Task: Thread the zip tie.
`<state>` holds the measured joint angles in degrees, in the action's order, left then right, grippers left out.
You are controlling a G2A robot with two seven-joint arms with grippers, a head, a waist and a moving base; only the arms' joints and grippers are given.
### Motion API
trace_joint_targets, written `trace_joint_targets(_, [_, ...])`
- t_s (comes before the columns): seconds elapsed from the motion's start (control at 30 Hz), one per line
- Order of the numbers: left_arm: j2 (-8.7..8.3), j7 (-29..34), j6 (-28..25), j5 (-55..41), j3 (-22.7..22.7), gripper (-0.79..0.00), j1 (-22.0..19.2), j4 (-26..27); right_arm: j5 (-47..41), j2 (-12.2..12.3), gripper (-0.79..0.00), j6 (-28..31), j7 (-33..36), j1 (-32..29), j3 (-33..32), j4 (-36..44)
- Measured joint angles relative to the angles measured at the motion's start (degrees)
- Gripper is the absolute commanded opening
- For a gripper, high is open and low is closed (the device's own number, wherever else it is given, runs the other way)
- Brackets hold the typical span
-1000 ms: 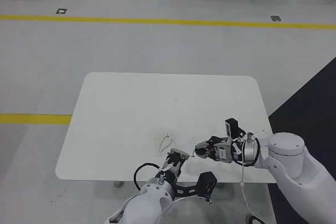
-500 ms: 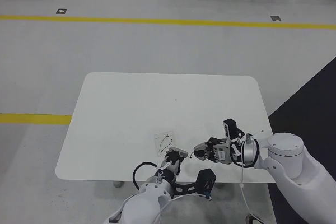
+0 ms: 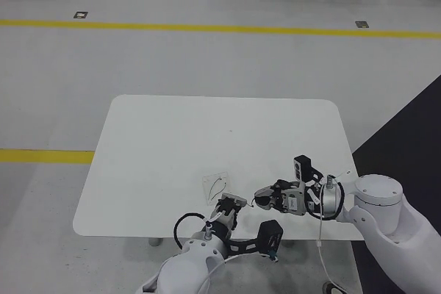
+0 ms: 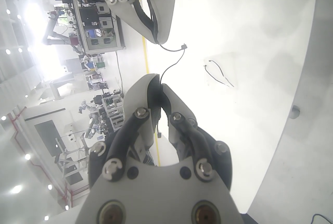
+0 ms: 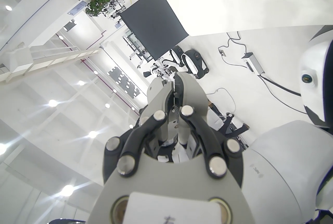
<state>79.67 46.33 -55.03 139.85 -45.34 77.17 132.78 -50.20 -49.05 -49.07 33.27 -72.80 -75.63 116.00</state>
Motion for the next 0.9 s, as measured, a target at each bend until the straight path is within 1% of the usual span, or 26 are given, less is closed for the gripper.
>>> trace_joint_targets(0.33, [0.33,0.28,-1.85,-5.79,-2.29,-0.785,1.67,1.85,-2.29,-0.10,-0.785,0.40,-1.11,-0.55,-1.07,-0.71])
trace_joint_targets(0.63, [0.74,0.36,-2.56,-8.89,-2.77,-0.785,2.67,1.86,-3.15,-0.07,-0.785,0.57,0.15,-0.75,-1.24,-0.72])
trace_joint_targets(0.9, [1.54,2.17,-0.75,-12.25,-3.43,-0.785,2.50,1.86,-3.11,0.02,-0.785,0.65,0.67,-0.94,-1.47,-0.62])
